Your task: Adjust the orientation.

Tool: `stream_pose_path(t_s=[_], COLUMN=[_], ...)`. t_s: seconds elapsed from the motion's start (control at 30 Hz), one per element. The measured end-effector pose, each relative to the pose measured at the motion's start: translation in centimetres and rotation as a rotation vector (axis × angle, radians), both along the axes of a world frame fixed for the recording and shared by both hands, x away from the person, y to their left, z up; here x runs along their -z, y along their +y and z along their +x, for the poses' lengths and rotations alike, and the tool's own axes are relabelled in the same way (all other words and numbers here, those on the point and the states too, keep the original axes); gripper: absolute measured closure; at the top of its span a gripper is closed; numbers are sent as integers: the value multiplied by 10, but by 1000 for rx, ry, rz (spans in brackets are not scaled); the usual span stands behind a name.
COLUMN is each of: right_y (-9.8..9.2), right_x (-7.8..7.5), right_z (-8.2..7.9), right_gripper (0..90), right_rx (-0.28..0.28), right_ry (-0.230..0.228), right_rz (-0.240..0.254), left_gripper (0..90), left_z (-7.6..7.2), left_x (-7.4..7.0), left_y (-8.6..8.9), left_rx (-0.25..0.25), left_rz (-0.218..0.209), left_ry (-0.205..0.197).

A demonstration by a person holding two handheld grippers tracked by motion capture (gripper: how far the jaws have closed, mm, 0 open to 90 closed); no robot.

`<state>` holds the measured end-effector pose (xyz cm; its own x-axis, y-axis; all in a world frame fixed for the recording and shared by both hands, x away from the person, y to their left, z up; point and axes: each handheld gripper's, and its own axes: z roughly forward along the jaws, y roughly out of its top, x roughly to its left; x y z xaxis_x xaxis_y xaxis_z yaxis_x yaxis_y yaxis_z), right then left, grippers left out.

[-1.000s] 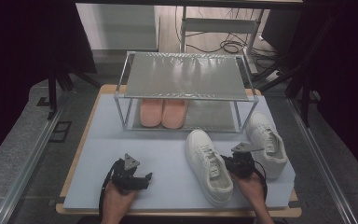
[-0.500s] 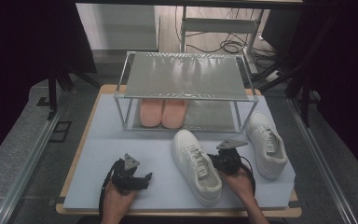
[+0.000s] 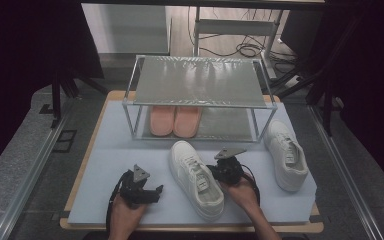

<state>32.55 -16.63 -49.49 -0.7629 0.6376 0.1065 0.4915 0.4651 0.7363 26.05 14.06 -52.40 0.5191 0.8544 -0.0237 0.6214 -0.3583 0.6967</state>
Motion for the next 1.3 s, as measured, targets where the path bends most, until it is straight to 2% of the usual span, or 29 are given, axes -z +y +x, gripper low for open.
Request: stream_pose_path(t_s=[0.07,0.2,0.3,0.4,0.57,0.7,0.77,0.87,1.3], right_y=[3,-1,-6,-12,-23,-34,-39,-44,-53], right_x=[0,-2,-4,-9,-15,-18,-20,-25,-47], right_z=[0,3,3,3,0,-2,-3,-5,-13], right_gripper=[893,790,726,627,453,304,270,146,107], right_rx=[-7,-7,4,19,32,36,31,24,-33], right_ry=[-2,12,4,-3,-18,-27,-29,-33,56], right_rz=[-3,-26,-35,-35,-69,-91,-94,-108,-141], left_gripper=[137,139,139,140,140,141,140,140,141], left_z=[0,0,0,0,0,0,0,0,0], left_x=[0,0,0,0,0,0,0,0,0], left_y=[0,0,0,0,0,0,0,0,0], left_rx=[1,1,1,1,1,1,1,2,2], left_rz=[0,0,0,0,0,0,0,1,0], left_ry=[0,-1,-1,-2,-2,-2,-2,-3,-4])
